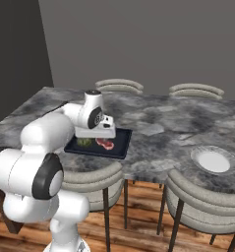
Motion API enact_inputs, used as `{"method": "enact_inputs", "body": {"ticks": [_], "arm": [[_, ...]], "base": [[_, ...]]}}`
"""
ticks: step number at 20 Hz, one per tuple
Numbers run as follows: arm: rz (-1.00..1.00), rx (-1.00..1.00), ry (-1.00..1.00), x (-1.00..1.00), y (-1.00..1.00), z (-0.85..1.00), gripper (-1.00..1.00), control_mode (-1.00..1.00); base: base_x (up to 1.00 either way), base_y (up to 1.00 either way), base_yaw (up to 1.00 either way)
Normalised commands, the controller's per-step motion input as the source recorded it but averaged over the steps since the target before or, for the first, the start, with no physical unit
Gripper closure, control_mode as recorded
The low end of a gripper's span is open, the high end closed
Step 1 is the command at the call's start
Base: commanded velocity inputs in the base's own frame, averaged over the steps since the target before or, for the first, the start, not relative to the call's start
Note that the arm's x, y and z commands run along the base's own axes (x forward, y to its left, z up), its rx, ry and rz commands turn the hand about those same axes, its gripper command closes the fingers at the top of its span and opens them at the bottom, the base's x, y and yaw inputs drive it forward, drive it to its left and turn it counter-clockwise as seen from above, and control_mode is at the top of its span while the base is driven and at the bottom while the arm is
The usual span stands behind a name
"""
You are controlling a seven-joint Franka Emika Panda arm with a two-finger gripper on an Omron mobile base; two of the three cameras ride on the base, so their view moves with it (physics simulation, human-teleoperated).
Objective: Create a steak meal by picking up the steak and asparagus from the tray and placing them on the plate. Leave the artichoke on the tray.
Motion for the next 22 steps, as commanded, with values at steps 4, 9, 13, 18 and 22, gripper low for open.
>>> {"method": "enact_inputs", "body": {"ticks": [4, 9, 13, 18, 22], "arm": [[0.18, 0.0, -0.04, 0.16, -0.02, -0.62, -1.0, -1.0], [0.18, 0.0, -0.01, 0.29, -0.14, -0.37, -1.0, -1.0], [0.13, 0.0, 0.01, 0.41, -0.1, 0.0, -1.0, -1.0], [0.05, 0.0, 0.03, 0.48, 0.0, -0.04, -1.0, -1.0], [0.01, 0.0, 0.0, 0.35, 0.0, -0.23, -1.0, -1.0]], "base": [[0.0, 0.0, 0.0], [0.0, 0.0, 0.0], [0.0, 0.0, 0.0], [0.0, 0.0, 0.0], [0.0, 0.0, 0.0]]}}
